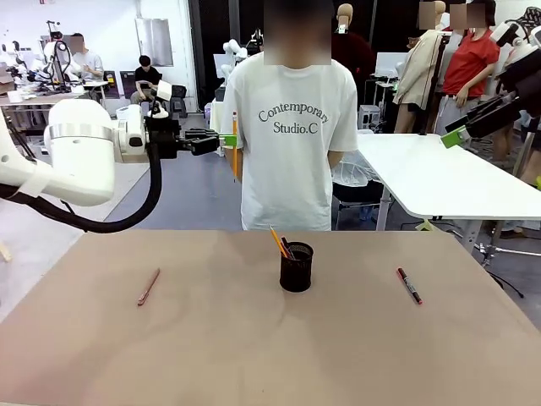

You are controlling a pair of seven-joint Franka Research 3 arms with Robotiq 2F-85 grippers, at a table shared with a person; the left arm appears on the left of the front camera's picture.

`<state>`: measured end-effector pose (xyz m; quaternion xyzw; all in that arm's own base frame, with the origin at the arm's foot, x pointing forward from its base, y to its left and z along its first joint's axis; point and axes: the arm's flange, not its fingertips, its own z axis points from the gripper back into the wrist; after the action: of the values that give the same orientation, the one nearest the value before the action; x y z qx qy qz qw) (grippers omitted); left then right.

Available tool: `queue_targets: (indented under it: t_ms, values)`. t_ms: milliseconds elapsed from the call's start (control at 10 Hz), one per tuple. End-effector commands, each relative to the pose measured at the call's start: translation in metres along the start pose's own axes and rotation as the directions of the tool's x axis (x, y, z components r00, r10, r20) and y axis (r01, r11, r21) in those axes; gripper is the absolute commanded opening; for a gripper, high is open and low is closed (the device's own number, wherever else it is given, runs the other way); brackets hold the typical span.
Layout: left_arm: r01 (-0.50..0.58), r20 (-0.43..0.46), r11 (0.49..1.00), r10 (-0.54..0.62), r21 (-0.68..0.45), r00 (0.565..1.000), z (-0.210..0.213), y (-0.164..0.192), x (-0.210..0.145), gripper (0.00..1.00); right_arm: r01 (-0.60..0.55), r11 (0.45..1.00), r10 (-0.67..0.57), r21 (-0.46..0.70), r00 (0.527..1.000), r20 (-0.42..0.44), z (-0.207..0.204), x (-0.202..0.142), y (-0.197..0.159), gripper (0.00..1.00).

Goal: Place the pens into the pen holder.
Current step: Pick up a writing instrument from the table and place it into the Pen holder.

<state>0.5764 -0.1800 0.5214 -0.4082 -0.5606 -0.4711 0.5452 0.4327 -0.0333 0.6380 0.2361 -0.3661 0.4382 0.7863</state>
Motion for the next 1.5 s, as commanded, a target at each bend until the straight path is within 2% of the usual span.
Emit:
queue_targets:
  t_ms: [0, 300, 700, 1100, 1400]
  values:
    - [0.012, 0.019, 0.999, -0.013, 0.032, 1.0, -0.013, -0.003, -0.006, 0.0, -0.005, 1.0, 0.005, 0.003, 1.0, 0.011, -0.001, 0.001, 0.001, 1.0]
    - [0.042, 0.067, 0.999, -0.044, 0.022, 0.997, -0.052, -0.009, -0.032, 0.0, -0.005, 1.0, 0.005, 0.003, 1.0, 0.011, -0.001, 0.001, 0.001, 1.0]
    - [0.01, 0.061, 0.999, -0.007, -0.048, 0.998, -0.103, -0.015, -0.075, 0.0, -0.005, 1.0, 0.005, 0.003, 1.0, 0.011, -0.001, 0.001, 0.001, 1.0]
    - [0.028, 0.076, 0.996, -0.022, -0.088, 0.997, -0.142, -0.023, -0.106, 0.0, -0.005, 1.0, 0.005, 0.003, 1.0, 0.011, -0.001, 0.001, 0.001, 1.0]
    - [-0.044, 0.062, 0.99, 0.052, -0.131, 0.997, -0.157, -0.035, -0.138, 0.0, -0.005, 1.0, 0.005, 0.003, 1.0, 0.011, -0.001, 0.001, 0.001, 1.0]
